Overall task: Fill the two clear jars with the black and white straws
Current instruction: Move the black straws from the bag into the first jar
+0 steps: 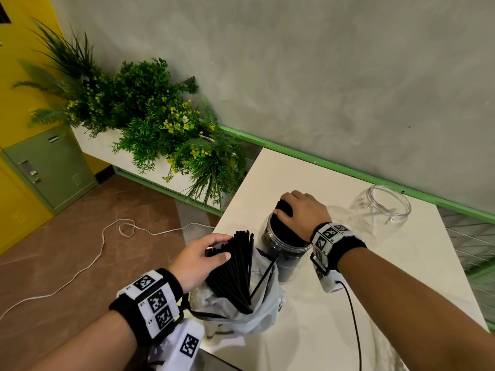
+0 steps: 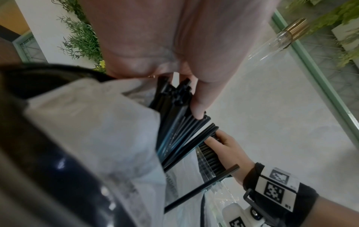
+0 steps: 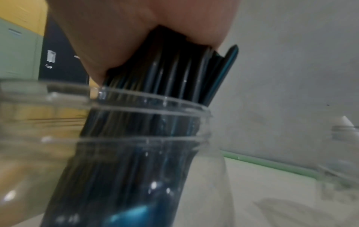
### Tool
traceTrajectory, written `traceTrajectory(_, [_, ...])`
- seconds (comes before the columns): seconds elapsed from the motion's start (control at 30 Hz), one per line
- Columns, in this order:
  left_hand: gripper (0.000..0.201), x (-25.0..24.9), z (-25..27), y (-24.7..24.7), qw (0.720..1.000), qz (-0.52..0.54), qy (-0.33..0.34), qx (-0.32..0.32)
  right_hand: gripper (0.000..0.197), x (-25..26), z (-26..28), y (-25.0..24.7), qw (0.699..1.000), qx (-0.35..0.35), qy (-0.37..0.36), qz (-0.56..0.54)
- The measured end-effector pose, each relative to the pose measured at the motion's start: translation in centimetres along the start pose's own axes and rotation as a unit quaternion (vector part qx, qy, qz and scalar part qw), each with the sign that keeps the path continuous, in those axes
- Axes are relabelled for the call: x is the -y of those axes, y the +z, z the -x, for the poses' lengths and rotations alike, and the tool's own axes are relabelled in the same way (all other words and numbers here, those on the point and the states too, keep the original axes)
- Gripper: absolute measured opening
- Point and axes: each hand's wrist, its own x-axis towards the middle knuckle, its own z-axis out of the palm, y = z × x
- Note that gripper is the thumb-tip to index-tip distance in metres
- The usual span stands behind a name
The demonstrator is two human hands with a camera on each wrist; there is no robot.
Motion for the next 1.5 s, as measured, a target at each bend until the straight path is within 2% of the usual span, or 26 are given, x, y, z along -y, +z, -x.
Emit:
traceTrajectory(0.13, [0.030,0.1,0.0,-0.1,1.000,-0.002,-0.002,-0.001,0.030,0.0,0.2,-0.2,0.998,-0.038,0.013,-0.042])
traceTrajectory(0.23, [0.030,0.1,0.0,-0.1,1.000,0.002,-0.003,-0.002,0.034,0.1,0.0,0.0,1.000,-0.006,0.008,-0.029])
traceTrajectory(0.33, [0.029,0.1,0.0,0.0,1.000,0.012,-0.004,0.000,0.048,-0.2,0.1,0.1,0.999,0.016,-0.029,-0.003])
traceTrajectory(0.43, [0.030,0.1,0.0,0.0,1.000,0.014,-0.004,0.005,0.033,-0.3,0.1,0.1,0.999,0.021,-0.041,-0.008])
traceTrajectory(0.53, [0.030,0.1,0.0,0.0,1.000,0.012,-0.005,0.007,0.022,-0.3,0.8,0.0,0.994,-0.046,-0.041,-0.085])
traceTrajectory(0.6, [0.030,0.1,0.1,0.1,1.000,0.010,-0.004,0.007,0.021,-0.4,1.2,-0.2,0.992,-0.051,-0.066,-0.095])
traceTrajectory(0.73, [0.030,0.2,0.1,0.1,1.000,0.011,-0.005,0.008,0.029,-0.6,1.2,-0.3,0.994,0.016,-0.109,-0.029])
traceTrajectory(0.8, [0.030,0.3,0.1,0.1,1.000,0.009,-0.006,0.010,0.036,-0.5,1.1,-0.1,0.994,-0.008,-0.107,0.020])
traceTrajectory(0.9, [0.029,0.3,0.1,0.1,1.000,0.020,-0.009,0.015,0.050,-0.2,1.1,0.0,0.997,-0.019,-0.064,0.039])
traceTrajectory(0.97, [0.029,0.4,-0.1,0.1,1.000,0.020,-0.008,0.017,0.058,0.1,1.4,-0.4,0.997,-0.040,-0.068,0.011])
traceTrajectory(1.0, [0.029,0.4,-0.1,0.1,1.000,0.019,-0.007,0.018,0.060,0.3,1.7,-0.7,0.994,-0.078,-0.078,-0.015])
traceTrajectory(1.07, [0.030,0.5,-0.2,0.1,1.000,0.017,-0.008,0.020,0.058,1.0,3.0,-1.8,0.977,-0.171,-0.088,-0.090])
traceTrajectory(1.13, [0.030,0.6,-0.3,0.1,1.000,0.015,-0.008,0.021,0.049,1.8,5.2,-2.2,0.954,-0.213,-0.090,-0.193])
traceTrajectory(1.2, [0.031,0.6,-0.4,0.0,1.000,0.014,-0.008,0.023,0.041,3.0,7.9,-1.9,0.929,-0.188,-0.076,-0.310])
traceTrajectory(1.27, [0.030,0.7,-0.5,0.0,1.000,0.013,-0.006,0.023,0.037,4.0,10.3,-0.3,0.913,-0.157,-0.049,-0.374])
traceTrajectory(1.37, [0.030,0.7,-0.4,0.2,1.000,0.012,0.005,0.017,0.032,4.9,12.5,2.6,0.906,-0.120,0.001,-0.406])
traceTrajectory(1.5, [0.030,0.6,-0.2,0.6,1.000,0.020,0.010,0.014,0.009,5.8,12.3,3.8,0.903,-0.094,0.034,-0.418])
